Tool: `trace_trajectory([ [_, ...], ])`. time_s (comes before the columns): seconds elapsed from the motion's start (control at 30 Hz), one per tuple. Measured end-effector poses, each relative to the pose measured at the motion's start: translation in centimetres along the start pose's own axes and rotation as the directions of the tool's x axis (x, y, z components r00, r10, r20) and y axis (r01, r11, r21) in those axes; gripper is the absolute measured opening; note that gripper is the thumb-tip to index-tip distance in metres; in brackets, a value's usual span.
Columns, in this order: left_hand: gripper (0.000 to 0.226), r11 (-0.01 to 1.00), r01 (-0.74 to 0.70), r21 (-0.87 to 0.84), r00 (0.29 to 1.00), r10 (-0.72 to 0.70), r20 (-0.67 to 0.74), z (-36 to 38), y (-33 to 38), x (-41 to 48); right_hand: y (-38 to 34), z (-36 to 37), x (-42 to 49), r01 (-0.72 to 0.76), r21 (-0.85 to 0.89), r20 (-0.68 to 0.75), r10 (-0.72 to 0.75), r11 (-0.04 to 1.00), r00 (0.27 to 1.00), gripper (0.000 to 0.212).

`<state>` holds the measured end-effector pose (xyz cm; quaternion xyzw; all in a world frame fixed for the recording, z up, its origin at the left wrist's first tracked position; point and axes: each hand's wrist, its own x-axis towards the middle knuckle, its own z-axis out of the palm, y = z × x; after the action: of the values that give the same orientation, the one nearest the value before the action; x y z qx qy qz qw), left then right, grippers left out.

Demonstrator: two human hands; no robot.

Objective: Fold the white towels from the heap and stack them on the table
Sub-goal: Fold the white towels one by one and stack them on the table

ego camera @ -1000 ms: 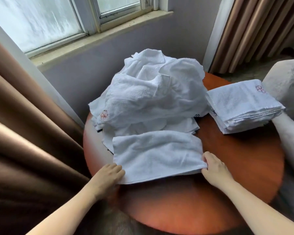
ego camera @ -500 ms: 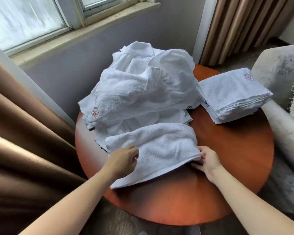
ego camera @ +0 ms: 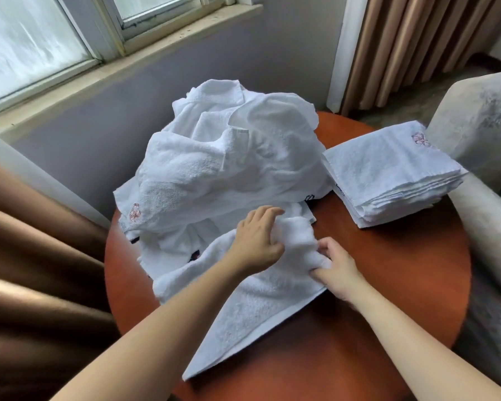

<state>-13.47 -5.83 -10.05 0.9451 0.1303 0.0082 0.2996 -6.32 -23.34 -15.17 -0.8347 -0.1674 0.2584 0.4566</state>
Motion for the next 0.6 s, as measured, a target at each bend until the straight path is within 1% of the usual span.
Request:
trace_trajectory([
  [0.03,0.072,1.0,0.019,0.002,0.999,-0.019,0.033,0.1,0.5,0.9,-0.4,-0.6,0.3,0.06,-0.044,0.017,-0.059,0.997,0.998,0.03],
  [0.1,0.076,0.998,0.06,-0.035,0.993,-0.056,0.107,0.0,1.3,2.5,-1.0,-1.7,1.1,0.126,-0.094,0.07,-0.12,0.987,0.99,0.03],
  [0.17,0.081,0.971,0.113,-0.209,0.98,-0.075,0.185,-0.4,1.7,3.5,-1.1,-2.7,1.8,0.138,-0.09,0.119,-0.127,0.986,0.985,0.035],
  [0.2,0.076,0.951,0.144,-0.274,0.973,-0.086,0.212,-0.6,1.7,3.9,-1.2,-3.0,2.1,0.131,-0.078,0.138,-0.12,0.988,0.983,0.038],
  [0.23,0.065,0.941,0.165,-0.296,0.97,-0.1,0.223,-0.8,1.6,4.3,-1.2,-3.4,2.3,0.13,-0.06,0.157,-0.119,0.99,0.98,0.039],
  [0.3,0.039,0.926,0.2,-0.319,0.968,-0.135,0.213,-1.3,1.3,4.7,-1.4,-3.9,2.7,0.109,0.001,0.193,-0.107,0.994,0.975,0.037],
  [0.33,0.028,0.908,0.217,-0.357,0.967,-0.151,0.204,-1.5,1.2,4.7,-1.5,-4.1,2.8,0.092,0.038,0.207,-0.098,0.995,0.973,0.031],
  [0.37,0.023,0.894,0.228,-0.386,0.968,-0.165,0.19,-1.7,1.1,4.7,-1.7,-4.1,3.0,0.078,0.073,0.21,-0.092,0.994,0.973,0.026],
  [0.47,0.025,0.865,0.262,-0.429,0.965,-0.242,0.102,-2.4,0.4,4.1,-2.1,-4.5,3.3,0.05,0.123,0.188,-0.073,0.991,0.979,0.025],
  [0.53,0.022,0.773,0.308,-0.555,0.941,-0.335,0.055,-2.6,-0.3,3.6,-2.5,-4.9,3.7,0.033,0.169,0.169,-0.062,0.985,0.984,0.029],
  [0.6,0.019,0.668,0.337,-0.664,0.91,-0.413,0.046,-2.6,-0.6,3.1,-3.0,-5.3,4.2,0.019,0.214,0.146,-0.052,0.977,0.988,0.036],
])
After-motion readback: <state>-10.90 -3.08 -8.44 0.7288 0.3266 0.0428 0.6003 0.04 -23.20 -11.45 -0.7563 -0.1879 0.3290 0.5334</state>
